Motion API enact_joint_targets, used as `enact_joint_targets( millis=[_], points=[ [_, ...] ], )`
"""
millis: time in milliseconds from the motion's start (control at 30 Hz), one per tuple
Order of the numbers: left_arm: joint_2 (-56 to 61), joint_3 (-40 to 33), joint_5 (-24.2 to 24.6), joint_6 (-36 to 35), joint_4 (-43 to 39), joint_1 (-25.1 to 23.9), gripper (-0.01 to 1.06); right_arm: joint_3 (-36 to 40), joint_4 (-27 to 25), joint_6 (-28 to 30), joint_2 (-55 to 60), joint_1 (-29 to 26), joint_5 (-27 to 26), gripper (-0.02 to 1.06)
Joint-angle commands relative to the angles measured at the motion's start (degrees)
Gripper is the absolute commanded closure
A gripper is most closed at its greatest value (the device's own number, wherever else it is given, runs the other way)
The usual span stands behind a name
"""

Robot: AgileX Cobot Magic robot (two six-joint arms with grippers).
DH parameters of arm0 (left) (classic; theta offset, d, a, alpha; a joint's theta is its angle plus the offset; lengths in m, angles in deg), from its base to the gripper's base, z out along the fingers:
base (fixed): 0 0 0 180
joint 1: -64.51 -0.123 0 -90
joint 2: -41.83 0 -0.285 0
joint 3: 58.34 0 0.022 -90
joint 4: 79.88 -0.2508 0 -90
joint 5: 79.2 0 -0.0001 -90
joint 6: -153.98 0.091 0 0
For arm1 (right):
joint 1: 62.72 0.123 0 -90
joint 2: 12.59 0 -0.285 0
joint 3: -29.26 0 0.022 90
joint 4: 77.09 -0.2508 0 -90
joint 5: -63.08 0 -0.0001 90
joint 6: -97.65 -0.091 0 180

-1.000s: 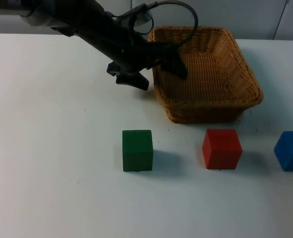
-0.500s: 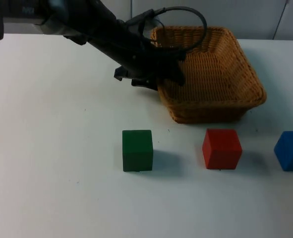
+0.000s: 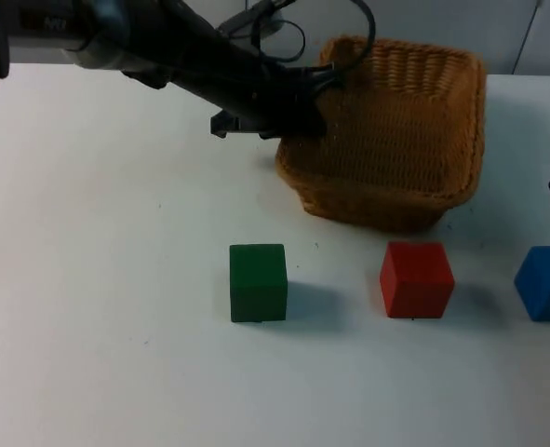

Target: Pick up the basket with the left hand and place the blue cube into the basket with the right hand.

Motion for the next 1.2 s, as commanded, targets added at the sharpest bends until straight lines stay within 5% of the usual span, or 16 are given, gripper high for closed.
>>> enact_joint_targets(
  millis=[0,433,567,800,967,1167],
  points=[
    [0.5,0.6,-1.4,-0.2,2.7,0.4,1.05,-0.5,-0.3,-0.3,-0.1,0.0,-0.7,0.04],
    [3.6,0.7,-6.0,-4.6,11.3,0.4,1.05,-0.5,-0.2,-0.3,-0.1,0.0,-1.1,0.04],
    [7.3,0.5,-3.1,-18.1,-0.6,0.4,1.05,-0.5,-0.1,-0.3,-0.1,0.0,-1.9,0.04],
    [10.7,0.4,1.6,-31.7,-14.8,0.4,1.05,-0.5,-0.1,-0.3,-0.1,0.0,-2.7,0.04],
    [14.8,-6.6,-1.0,-32.7,-14.4,0.2,1.05,-0.5,0.8,-0.3,-0.1,0.0,-3.5,0.04],
    [24.0,-24.5,-11.2,-31.3,-11.1,0.0,1.05,-0.5,1.1,-0.5,-0.1,0.0,-4.2,0.04]
  ],
)
